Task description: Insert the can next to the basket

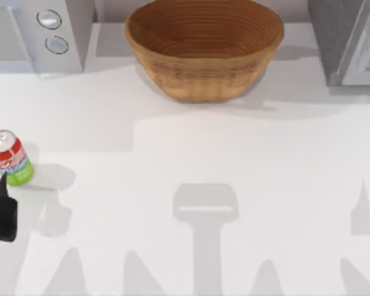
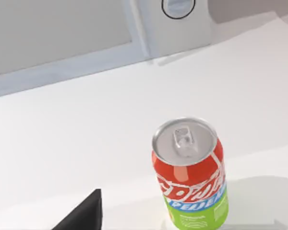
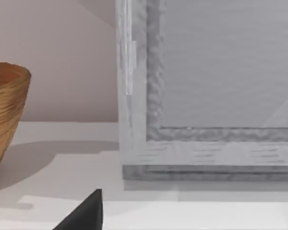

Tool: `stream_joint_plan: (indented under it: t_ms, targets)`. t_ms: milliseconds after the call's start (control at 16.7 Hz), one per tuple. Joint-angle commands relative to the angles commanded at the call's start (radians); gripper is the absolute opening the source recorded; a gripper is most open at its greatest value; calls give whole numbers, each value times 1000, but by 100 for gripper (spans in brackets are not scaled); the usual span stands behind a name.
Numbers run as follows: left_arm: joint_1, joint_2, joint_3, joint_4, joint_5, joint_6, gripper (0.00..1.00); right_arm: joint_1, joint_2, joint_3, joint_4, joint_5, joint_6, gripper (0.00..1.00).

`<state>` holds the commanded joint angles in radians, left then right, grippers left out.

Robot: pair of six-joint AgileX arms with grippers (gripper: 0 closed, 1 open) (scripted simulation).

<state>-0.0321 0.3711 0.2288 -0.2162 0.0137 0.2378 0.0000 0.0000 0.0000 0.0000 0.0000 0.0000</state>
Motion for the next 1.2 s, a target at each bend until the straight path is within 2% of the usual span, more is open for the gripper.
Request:
stream_joint_plan:
  t_ms: [660,960,1200]
  targets:
    - [-25,1085,700,-619,5,465,100,0,0,0,0,0,0,100]
    - [-11,1379,1020,-838,-2,554,100,0,0,0,0,0,0,100]
    - [7,1511,1229,-948,-8,570,100,0,0,0,0,0,0,100]
